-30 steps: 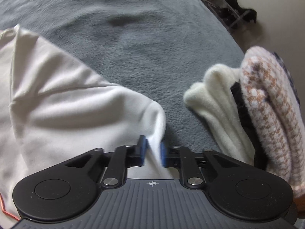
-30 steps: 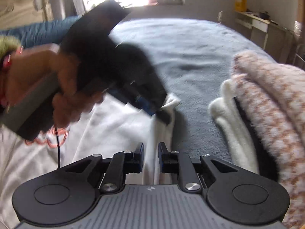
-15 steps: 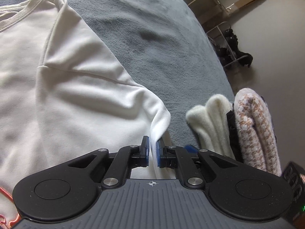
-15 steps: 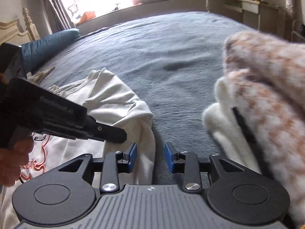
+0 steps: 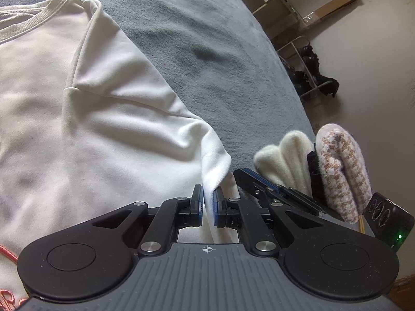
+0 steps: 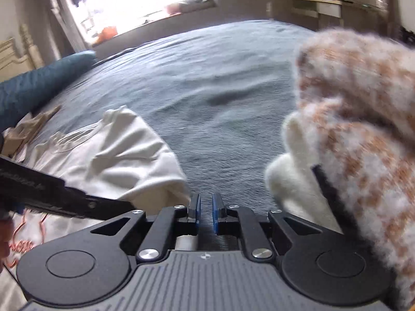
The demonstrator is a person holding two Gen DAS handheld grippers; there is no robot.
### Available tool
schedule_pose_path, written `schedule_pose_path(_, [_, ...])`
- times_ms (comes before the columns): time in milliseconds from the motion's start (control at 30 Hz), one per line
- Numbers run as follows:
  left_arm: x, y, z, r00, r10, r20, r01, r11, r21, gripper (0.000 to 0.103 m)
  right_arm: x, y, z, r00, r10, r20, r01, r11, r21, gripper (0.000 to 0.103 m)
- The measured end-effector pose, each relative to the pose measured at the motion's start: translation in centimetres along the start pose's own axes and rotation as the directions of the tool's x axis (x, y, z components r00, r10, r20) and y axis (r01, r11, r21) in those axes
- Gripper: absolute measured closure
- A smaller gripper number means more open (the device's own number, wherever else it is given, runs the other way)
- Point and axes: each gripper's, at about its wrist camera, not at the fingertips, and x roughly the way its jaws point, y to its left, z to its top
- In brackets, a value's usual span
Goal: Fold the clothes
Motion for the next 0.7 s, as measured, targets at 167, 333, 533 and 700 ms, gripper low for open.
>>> schedule_pose_path(167, [-0.2,-0.2,-0.1,1.000,-0.002,0.009,0.002,1.000,0.007,0.097,1.4,0.3,1.2,0.998,0.068,-0.013,-0.068,0.997,-0.042,0.071])
schedule_pose_path(333, [-0.8,-0.3,0.0,1.000,-0.014,0.027,0.014,1.000,-0.004,0.097,1.6,0.4,1.7,0.993,0.111,-0.041,-0.113,0.992,-0.052,0.063])
schedule_pose_path(533, [-1.3,-0.7,0.1,0.999,-0.036,0.035,0.036,0.999,-0.002,0.097,2.6,0.7,1.4,0.999,0.036,0.007,-0.036,0.999,-0.041,0.084])
schedule_pose_path(700, [-0.8,-0.4,-0.1,0.999,-0.034,0.019,0.034,0.999,-0.004,0.097,2.9,-0.3,0.9,0.999,-0.019,0.032,0.018,0.999,0.042,0.084])
